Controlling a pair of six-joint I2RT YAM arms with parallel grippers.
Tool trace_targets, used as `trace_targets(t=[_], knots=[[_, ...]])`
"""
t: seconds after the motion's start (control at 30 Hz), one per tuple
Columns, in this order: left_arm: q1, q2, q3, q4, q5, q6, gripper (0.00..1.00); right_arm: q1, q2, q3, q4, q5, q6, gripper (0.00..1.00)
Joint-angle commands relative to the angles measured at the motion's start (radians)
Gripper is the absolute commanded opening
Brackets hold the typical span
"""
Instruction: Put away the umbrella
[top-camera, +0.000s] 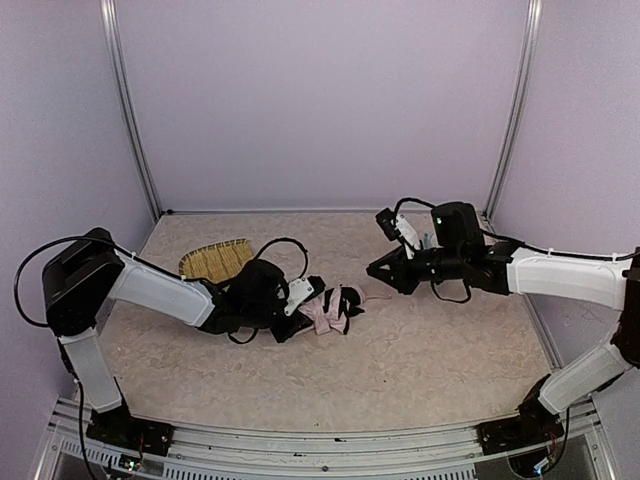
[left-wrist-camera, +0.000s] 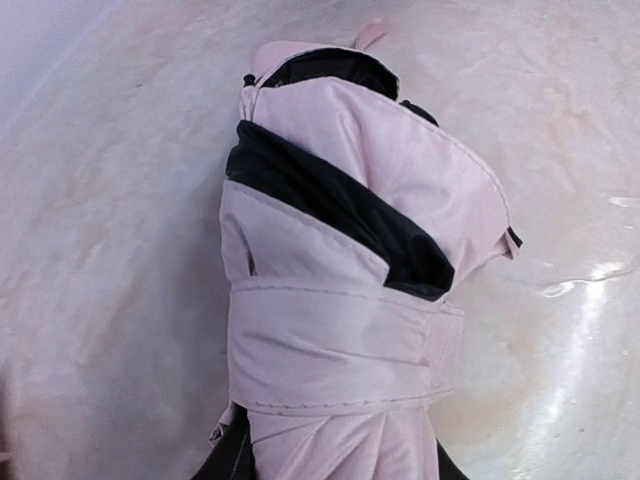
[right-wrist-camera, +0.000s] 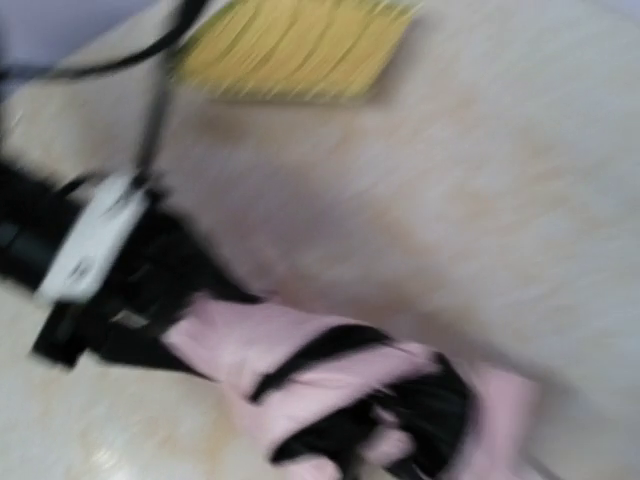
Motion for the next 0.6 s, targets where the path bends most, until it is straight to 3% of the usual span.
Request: trace_targets(t=[0.0,0.07,0.17,0.4,0.5,0.57], knots=[[-0.069,-0.078,0.014,0.034,-0.569,0.161,0.0,-0.031,-0.063,0.028,-0.135,0.094,-0.032,0.13],[-0.107,-0.089,0.0,0.13,-0.732,0.263,0.0,-0.035,-0.081,0.029,-0.137,0.107,-0.035,0.13],[-0.16,-0.062,-0.006,0.198,-0.771,0.377,0.0,-0.037,-0.086,0.026,-0.134,0.119,-0.033,0.14],[-0.276,0.101,-0.066,0.159,-0.471,0.417,0.01,-0.037,-0.073,0.003,-0.14,0.092,-0.042,0.16],[-0.315,0.133,-0.111,0.161,-0.295,0.429,0.14,-0.037,-0.052,0.009,-0.179,0.091,-0.064,0.2],[-0.325,0.13,-0.125,0.171,-0.256,0.404,0.3,-0.037,-0.028,0.024,-0.217,0.073,-0.085,0.26]])
